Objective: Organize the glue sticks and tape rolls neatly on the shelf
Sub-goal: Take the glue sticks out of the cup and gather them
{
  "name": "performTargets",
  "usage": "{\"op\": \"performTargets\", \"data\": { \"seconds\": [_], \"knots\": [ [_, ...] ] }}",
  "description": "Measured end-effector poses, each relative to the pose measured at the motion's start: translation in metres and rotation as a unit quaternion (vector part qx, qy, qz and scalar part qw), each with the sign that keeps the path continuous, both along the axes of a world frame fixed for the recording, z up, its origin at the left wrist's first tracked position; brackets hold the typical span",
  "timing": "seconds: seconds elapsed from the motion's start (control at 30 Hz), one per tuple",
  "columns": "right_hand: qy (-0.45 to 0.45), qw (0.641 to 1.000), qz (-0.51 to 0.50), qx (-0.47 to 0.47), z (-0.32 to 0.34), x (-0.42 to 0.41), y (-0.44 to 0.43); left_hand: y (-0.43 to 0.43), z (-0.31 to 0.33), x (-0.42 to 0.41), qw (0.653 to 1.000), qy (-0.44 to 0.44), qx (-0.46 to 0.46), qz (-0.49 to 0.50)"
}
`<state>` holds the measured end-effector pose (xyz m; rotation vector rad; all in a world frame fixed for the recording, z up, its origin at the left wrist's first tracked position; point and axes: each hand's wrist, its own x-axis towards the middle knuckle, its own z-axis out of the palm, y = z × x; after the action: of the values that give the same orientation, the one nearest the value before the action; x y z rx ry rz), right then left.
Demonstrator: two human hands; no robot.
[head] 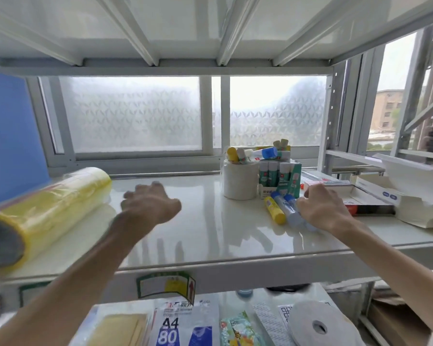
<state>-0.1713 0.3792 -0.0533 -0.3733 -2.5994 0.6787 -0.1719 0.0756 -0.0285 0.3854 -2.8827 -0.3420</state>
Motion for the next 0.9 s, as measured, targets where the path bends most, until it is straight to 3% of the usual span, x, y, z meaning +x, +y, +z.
{"op": "performTargets", "data": {
  "seconds": [0.07, 0.13, 0.37, 0.63, 0.77, 0.9],
  "knots": [
    [-0.002, 1.000, 0.001, 0.005, -0.002, 0.001, -0.003, -0.043, -0.010, 0.009, 0.996, -0.077, 0.005, 0.041],
    [-0.002, 1.000, 0.007, 0.000, -0.004, 0.002, -0.004, -0.058, -0.020, 0.017, 0.994, -0.100, 0.032, 0.019],
    [-0.006, 1.000, -0.003, -0.019, -0.006, 0.002, -0.001, 0.029, -0.028, 0.001, 0.982, -0.043, 0.136, -0.123],
    [-0.005, 1.000, -0.015, -0.002, -0.011, 0.001, 0.005, 0.144, -0.040, -0.021, 0.958, -0.001, 0.168, -0.231],
    [0.028, 0.999, -0.020, 0.022, -0.010, 0.008, -0.001, 0.114, -0.027, -0.021, 0.952, -0.028, 0.209, -0.224],
    [0.180, 0.977, -0.016, 0.112, -0.001, 0.018, -0.040, 0.010, 0.016, -0.008, 0.984, 0.079, 0.103, -0.122]
  ]
}}
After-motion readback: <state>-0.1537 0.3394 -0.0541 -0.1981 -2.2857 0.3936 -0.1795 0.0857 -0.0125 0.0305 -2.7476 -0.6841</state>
